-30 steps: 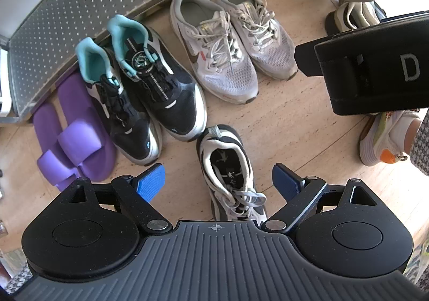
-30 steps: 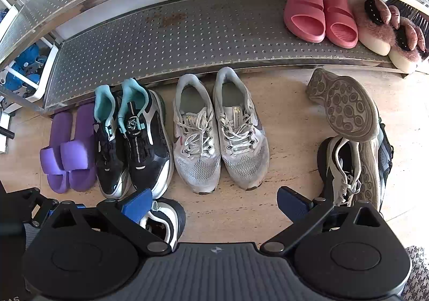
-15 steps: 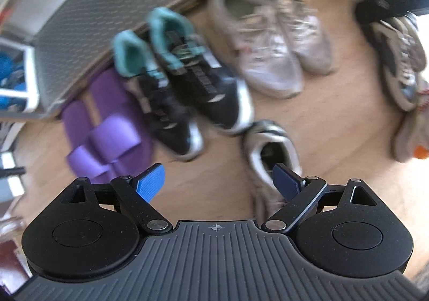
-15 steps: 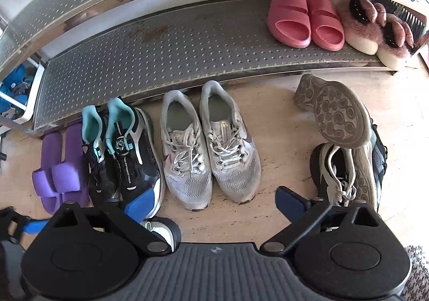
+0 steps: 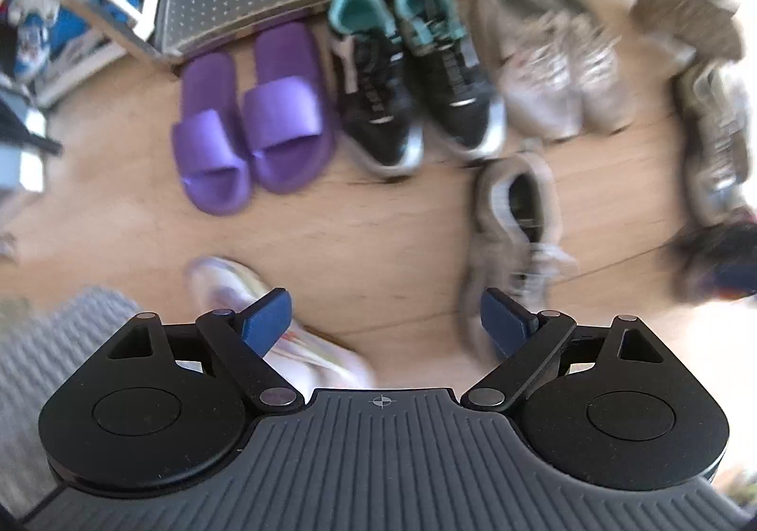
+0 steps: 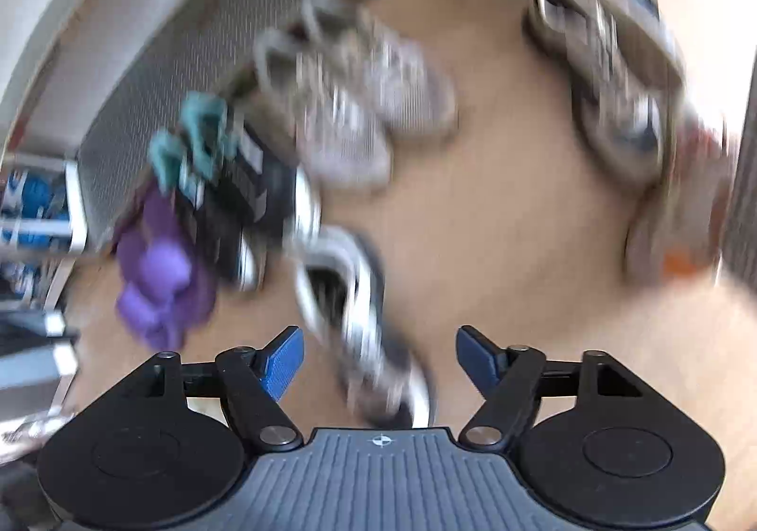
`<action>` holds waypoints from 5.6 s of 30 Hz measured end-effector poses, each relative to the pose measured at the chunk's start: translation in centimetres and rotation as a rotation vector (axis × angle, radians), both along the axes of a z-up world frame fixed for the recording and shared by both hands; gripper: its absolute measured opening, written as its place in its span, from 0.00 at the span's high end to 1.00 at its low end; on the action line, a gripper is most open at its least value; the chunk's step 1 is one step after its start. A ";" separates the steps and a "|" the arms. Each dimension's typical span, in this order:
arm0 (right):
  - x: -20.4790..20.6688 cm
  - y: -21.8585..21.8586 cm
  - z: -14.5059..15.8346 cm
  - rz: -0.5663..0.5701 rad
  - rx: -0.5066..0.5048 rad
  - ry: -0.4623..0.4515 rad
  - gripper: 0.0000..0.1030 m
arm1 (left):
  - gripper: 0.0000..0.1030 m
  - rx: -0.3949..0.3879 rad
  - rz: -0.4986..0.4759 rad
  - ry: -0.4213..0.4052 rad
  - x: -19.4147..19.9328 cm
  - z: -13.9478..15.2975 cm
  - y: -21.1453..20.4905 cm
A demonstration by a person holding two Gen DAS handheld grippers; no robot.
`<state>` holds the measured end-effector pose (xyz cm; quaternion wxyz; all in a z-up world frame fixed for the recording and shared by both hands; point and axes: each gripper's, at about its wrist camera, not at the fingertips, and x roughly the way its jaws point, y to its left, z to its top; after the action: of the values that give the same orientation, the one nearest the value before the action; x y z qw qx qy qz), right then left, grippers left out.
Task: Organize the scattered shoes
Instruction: 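Grasp the black-white sneaker by its heel with the right gripper, then set the black-white sneaker in front of the purple slides and release, then grasp the second black-white sneaker from the pile with the right gripper, then carry the black-white sneaker beside its mate and open the right gripper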
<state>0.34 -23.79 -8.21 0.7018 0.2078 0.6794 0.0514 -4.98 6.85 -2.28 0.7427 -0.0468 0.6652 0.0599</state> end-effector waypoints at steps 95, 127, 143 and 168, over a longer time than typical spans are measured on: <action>4.9 1.8 -4.5 0.161 -0.207 -0.101 0.31 | 0.12 0.052 -0.350 -0.021 8.1 -6.2 -10.3; 22.7 -9.5 -17.0 0.372 -0.616 -0.175 0.16 | 0.11 -0.104 -0.518 0.070 8.9 -9.5 -14.3; 17.2 -8.7 -16.4 0.054 -0.412 -0.055 0.33 | 0.11 -0.009 -0.425 0.040 8.8 -7.8 -10.5; 0.7 18.0 -12.4 0.521 -0.271 -0.027 0.17 | 0.11 0.048 0.062 -0.068 3.5 -2.0 6.4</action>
<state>1.04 -5.79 -20.66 0.6953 -0.0697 0.7012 0.1415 -1.52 13.29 -4.25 0.7635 -0.0518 0.6364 0.0971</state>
